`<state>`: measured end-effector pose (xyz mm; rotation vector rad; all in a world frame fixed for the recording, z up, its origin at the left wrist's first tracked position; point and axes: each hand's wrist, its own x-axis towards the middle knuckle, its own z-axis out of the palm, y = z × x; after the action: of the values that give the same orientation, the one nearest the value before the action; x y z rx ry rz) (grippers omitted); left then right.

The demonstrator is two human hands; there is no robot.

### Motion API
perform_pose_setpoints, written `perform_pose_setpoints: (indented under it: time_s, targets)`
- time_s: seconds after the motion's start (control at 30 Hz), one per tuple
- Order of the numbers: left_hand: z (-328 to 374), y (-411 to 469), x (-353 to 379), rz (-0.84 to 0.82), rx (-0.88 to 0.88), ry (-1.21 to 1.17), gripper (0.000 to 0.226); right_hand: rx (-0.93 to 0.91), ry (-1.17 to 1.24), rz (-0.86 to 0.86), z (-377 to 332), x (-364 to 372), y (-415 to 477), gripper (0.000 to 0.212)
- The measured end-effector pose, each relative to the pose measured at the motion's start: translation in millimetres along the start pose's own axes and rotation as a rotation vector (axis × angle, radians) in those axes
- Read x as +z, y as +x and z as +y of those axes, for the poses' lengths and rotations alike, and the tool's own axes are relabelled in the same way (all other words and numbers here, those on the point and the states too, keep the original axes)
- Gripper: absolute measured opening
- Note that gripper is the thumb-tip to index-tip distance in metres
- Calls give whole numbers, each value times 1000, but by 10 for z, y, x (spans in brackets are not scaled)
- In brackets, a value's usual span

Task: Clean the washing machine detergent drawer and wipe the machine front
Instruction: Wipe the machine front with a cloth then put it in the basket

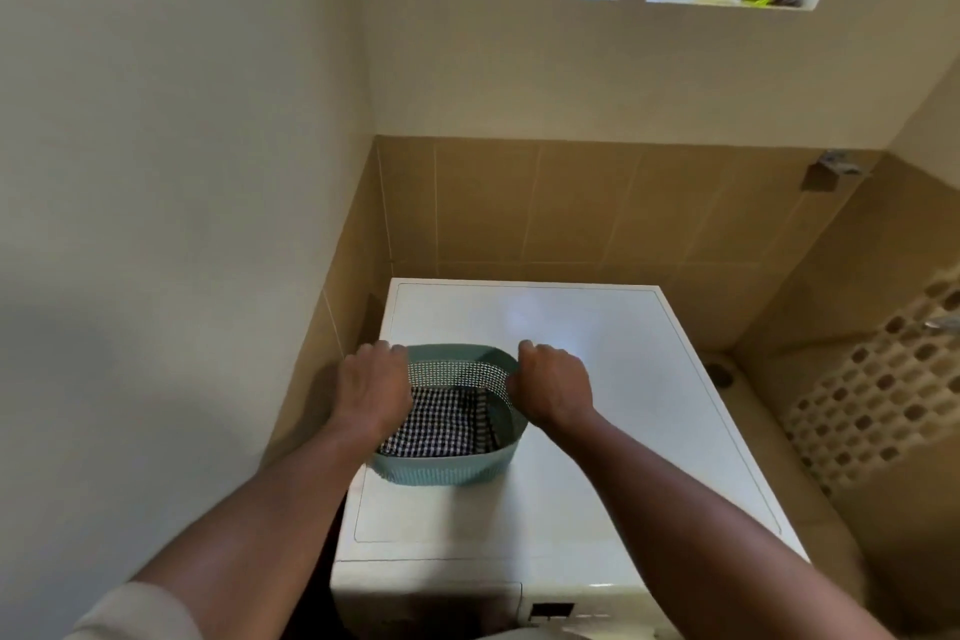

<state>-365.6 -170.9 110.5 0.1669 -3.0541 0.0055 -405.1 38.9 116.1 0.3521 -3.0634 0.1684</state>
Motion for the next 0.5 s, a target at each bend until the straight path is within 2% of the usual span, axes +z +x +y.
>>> perform_pose_setpoints:
  time_s: [0.07, 0.13, 0.2, 0.27, 0.37, 0.5]
  targets:
    - [-58, -99, 40, -40, -176, -51, 23, 150, 78, -18, 108, 75, -146, 28]
    - [-99, -178, 107, -95, -383, -177, 30, 311, 229, -92, 160, 187, -267, 42]
    - [-124, -233, 154, -156, -494, -293, 31, 366, 401, -146, 167, 296, -337, 51]
    - [-127, -268, 157, -184, -487, -340, 24, 360, 474, -140, 148, 325, -385, 45]
    - [-42, -338, 36, -170, -462, -339, 19, 336, 416, -108, 168, 271, -494, 35]
    - [265, -451, -196, -118, -400, -363, 17, 342, 385, -63, 444, 69, -753, 33]
